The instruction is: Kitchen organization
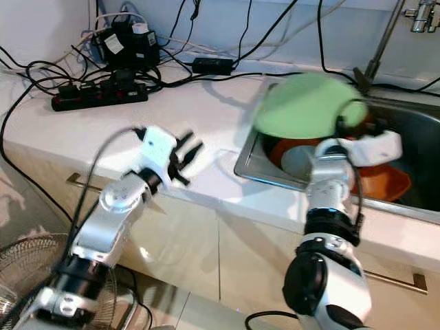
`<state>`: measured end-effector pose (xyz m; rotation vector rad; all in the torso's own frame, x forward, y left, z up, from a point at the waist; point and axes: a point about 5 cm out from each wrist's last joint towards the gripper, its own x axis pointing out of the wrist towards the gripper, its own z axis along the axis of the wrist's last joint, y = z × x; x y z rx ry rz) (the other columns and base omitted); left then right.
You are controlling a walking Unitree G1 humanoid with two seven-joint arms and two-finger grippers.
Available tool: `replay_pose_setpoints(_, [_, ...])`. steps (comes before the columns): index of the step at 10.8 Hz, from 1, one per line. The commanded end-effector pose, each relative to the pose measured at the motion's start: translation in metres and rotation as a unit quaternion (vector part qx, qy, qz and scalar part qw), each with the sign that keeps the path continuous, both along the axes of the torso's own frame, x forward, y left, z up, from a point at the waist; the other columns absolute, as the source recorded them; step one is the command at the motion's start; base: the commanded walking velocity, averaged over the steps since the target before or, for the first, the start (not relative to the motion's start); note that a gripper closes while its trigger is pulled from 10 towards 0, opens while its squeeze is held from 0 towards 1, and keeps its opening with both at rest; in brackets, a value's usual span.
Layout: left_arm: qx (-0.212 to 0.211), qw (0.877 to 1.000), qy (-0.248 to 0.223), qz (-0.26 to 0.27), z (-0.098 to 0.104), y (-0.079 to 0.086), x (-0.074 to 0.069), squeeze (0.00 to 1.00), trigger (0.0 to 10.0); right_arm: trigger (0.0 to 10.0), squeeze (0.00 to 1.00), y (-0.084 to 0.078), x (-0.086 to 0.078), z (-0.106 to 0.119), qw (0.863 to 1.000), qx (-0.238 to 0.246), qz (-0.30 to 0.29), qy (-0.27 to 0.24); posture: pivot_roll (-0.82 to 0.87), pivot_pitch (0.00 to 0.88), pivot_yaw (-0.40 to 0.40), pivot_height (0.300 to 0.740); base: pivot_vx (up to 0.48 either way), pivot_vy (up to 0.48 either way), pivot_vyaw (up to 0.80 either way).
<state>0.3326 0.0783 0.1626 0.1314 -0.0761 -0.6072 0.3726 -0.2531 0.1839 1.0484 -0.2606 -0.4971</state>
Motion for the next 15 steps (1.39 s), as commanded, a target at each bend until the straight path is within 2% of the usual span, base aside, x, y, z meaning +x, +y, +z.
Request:
replay_pose_setpoints(1, [-0.015,1.000,0.010,-0.025,0.003,-0.005,-0.005,0.00,10.0,0.0,0.00,-0.010,-0.002,0.010,0.999,-0.014,-0.035,-0.016,0.23,0.000,0.045,0.725,0.000,0.000,0.00])
replay_pose_setpoints(3, [-0.015,0.999,0.019,-0.033,0.003,-0.005,-0.007,0.00,10.0,0.0,0.00,-0.024,-0.008,0.013,0.996,-0.039,-0.078,-0.013,0.23,0.000,0.045,0.725,0.000,0.000,0.00])
replay_pose_setpoints(5, [-0.014,0.999,0.026,-0.041,0.004,-0.006,-0.009,0.00,10.0,0.0,0.00,-0.028,-0.009,0.014,0.992,-0.094,-0.084,0.009,0.23,0.000,0.044,0.725,0.000,0.000,0.00])
replay_pose_setpoints(6, [-0.014,0.999,0.028,-0.043,0.006,-0.006,-0.009,0.00,10.0,10.0,0.00,-0.023,-0.008,0.012,0.986,-0.145,-0.076,0.030,0.23,0.000,0.043,0.725,0.000,0.000,0.00])
replay_pose_setpoints(7, [-0.012,0.998,0.028,-0.048,0.008,-0.007,-0.010,0.00,10.0,10.0,0.00,-0.017,-0.005,0.008,0.979,-0.185,-0.064,0.053,0.23,0.000,0.042,0.725,0.000,0.000,0.00])
replay_pose_setpoints(9, [-0.025,0.997,0.042,-0.055,0.010,-0.010,-0.011,0.00,10.0,10.0,0.00,-0.008,0.000,0.000,0.975,-0.207,-0.034,0.078,0.24,0.000,0.040,0.725,0.000,0.000,0.00])
replay_pose_setpoints(10, [-0.039,0.994,0.063,-0.078,0.012,-0.014,-0.015,0.00,10.0,10.0,0.00,-0.004,0.002,-0.004,0.972,-0.217,-0.022,0.088,0.24,0.000,0.037,0.725,0.000,0.000,0.00])
replay_pose_setpoints(12, [-0.042,0.987,0.085,-0.128,0.013,-0.022,-0.024,0.00,10.0,10.0,0.00,-0.003,0.005,-0.004,0.968,-0.230,-0.012,0.099,0.24,0.000,0.037,0.725,0.000,0.000,0.00])
replay_pose_setpoints(15, [-0.042,0.984,0.097,-0.146,0.014,-0.026,-0.028,0.00,10.0,10.0,0.00,0.008,0.010,-0.014,0.965,-0.234,0.028,0.119,0.24,0.000,0.032,0.725,0.000,0.000,0.00])
